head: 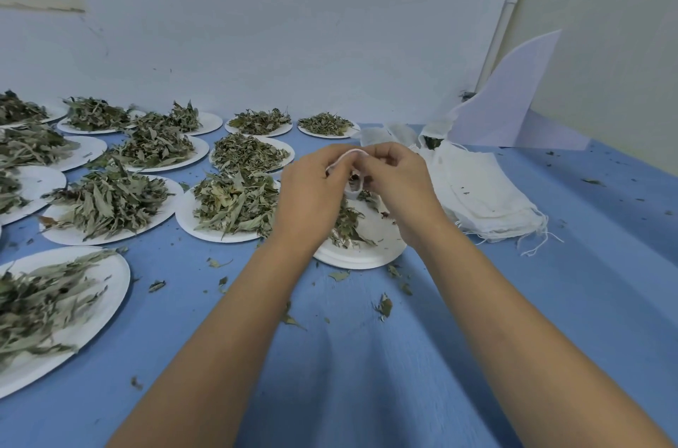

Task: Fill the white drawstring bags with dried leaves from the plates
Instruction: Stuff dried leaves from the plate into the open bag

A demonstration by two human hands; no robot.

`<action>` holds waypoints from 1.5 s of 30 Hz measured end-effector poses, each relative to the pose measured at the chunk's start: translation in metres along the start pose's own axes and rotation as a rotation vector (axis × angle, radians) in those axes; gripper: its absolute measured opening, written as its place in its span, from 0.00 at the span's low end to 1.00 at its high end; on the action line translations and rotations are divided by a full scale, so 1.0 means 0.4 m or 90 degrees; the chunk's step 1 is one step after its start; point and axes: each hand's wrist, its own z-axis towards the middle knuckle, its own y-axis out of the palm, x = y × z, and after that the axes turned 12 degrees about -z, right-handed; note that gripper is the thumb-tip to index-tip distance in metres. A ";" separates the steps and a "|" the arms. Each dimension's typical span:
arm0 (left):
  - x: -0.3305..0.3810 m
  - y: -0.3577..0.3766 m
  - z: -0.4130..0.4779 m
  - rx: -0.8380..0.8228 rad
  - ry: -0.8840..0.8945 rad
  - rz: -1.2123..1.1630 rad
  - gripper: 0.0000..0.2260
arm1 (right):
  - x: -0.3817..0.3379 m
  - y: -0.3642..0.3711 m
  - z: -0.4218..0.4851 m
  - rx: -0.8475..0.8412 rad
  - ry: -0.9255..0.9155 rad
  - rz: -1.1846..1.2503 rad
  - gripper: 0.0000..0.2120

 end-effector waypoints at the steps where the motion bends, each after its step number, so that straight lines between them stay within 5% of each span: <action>1: 0.001 -0.004 0.002 0.018 -0.006 -0.007 0.08 | -0.003 -0.003 0.001 -0.046 0.006 0.040 0.07; 5: 0.010 -0.014 0.006 0.026 -0.020 -0.027 0.08 | -0.002 -0.001 0.000 -0.036 -0.052 -0.073 0.15; 15: 0.011 -0.002 -0.001 -0.110 -0.041 -0.083 0.10 | 0.020 0.001 0.006 0.118 -0.095 -0.228 0.05; 20: -0.006 -0.011 0.013 0.039 -0.079 -0.081 0.08 | 0.007 -0.004 0.000 -0.034 -0.046 -0.004 0.11; 23: -0.013 -0.033 0.023 0.125 -0.074 -0.105 0.09 | 0.010 -0.013 0.004 -0.020 -0.036 0.113 0.09; 26: -0.009 -0.050 0.030 0.160 -0.077 -0.147 0.08 | 0.037 -0.031 0.013 0.062 -0.036 -0.152 0.10; 29: -0.006 -0.054 0.033 0.171 -0.082 -0.169 0.09 | 0.073 -0.038 0.023 0.025 -0.093 -0.509 0.17; 31: -0.004 -0.054 0.033 0.174 -0.079 -0.169 0.09 | 0.087 -0.030 0.028 0.000 -0.107 -0.603 0.17; 40: -0.006 -0.054 0.034 0.180 -0.073 -0.171 0.10 | 0.102 -0.001 0.027 -0.006 -0.202 -0.595 0.17; 45: -0.011 -0.050 0.035 0.184 -0.078 -0.184 0.10 | 0.106 0.026 0.009 -0.211 -0.153 -0.493 0.16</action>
